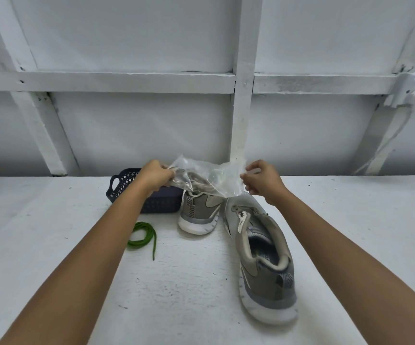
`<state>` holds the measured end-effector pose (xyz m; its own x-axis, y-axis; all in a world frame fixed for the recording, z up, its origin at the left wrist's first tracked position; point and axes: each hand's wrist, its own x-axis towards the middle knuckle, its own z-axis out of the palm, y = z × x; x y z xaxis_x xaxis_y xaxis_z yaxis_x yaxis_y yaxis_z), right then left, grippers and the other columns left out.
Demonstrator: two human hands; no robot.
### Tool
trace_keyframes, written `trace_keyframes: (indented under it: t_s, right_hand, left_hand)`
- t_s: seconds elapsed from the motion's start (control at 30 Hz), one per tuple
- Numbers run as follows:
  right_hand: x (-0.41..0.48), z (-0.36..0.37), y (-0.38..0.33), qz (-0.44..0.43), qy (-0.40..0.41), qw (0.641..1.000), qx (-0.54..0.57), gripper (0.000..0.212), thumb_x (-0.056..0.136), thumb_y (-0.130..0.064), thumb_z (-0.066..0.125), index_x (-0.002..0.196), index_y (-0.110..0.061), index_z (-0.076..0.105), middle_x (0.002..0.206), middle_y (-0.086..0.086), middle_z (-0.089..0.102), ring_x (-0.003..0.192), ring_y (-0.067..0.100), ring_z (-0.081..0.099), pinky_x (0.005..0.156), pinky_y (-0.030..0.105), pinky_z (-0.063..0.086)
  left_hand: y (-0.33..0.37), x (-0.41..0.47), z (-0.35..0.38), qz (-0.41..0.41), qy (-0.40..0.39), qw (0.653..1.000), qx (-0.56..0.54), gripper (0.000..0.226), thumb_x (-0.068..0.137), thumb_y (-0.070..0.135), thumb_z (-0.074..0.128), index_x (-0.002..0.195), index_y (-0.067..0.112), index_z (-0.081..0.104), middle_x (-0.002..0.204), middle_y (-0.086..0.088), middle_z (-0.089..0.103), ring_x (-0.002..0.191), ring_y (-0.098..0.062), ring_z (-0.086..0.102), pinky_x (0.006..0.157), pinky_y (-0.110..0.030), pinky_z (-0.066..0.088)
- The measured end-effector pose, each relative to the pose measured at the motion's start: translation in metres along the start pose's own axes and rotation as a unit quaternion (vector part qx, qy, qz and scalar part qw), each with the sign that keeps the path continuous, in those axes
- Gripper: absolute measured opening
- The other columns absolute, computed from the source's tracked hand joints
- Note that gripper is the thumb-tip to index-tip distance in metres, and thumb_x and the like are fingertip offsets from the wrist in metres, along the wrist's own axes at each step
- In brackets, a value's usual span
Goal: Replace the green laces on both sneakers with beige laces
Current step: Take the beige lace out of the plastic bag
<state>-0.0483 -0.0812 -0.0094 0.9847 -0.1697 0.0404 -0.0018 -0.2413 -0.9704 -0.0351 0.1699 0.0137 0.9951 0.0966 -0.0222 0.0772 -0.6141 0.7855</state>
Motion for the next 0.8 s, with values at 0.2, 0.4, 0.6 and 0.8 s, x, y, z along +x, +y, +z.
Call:
trace_keyframes:
  t_s: [0.2,0.4,0.6,0.8]
  right_hand:
    - [0.0,-0.005,-0.005,0.116,-0.05,0.972,0.196,0.026,0.086,0.005,0.061,0.072,-0.007,0.043,0.065,0.013,0.054,0.049,0.018,0.062,0.044,0.022,0.053]
    - [0.003,0.0,-0.007,0.191,-0.054,0.956,0.217,0.015,0.088,-0.005,0.063,0.077,-0.006,0.054,0.052,0.005,0.057,0.038,0.01,0.059,0.037,0.016,0.046]
    - [0.003,-0.003,-0.005,0.169,-0.147,0.946,0.234,0.015,0.092,-0.029,0.058,0.087,-0.015,0.062,0.076,-0.001,0.071,0.065,0.01,0.069,0.057,0.022,0.055]
    - [0.008,-0.001,-0.001,0.168,-0.149,0.948,0.224,0.009,0.092,-0.02,0.057,0.086,-0.014,0.061,0.076,-0.002,0.057,0.069,0.012,0.061,0.054,0.022,0.052]
  left_hand:
    - [0.005,-0.003,-0.001,0.067,0.035,0.978,-0.194,0.011,0.095,0.008,0.052,0.088,0.016,0.053,0.081,-0.005,0.057,0.067,-0.013,0.056,0.064,-0.032,0.053]
    - [0.016,-0.011,0.003,0.124,0.017,0.946,-0.299,0.013,0.095,0.002,0.049,0.091,0.015,0.049,0.088,-0.006,0.063,0.078,-0.017,0.064,0.06,-0.027,0.059]
    - [0.018,-0.012,0.007,0.147,-0.003,0.932,-0.331,0.016,0.095,0.001,0.049,0.089,0.015,0.05,0.088,-0.008,0.064,0.08,-0.02,0.064,0.063,-0.031,0.06]
    - [0.017,-0.01,0.012,0.148,-0.007,0.93,-0.337,0.016,0.095,0.001,0.049,0.089,0.016,0.051,0.088,-0.006,0.065,0.079,-0.017,0.065,0.058,-0.026,0.058]
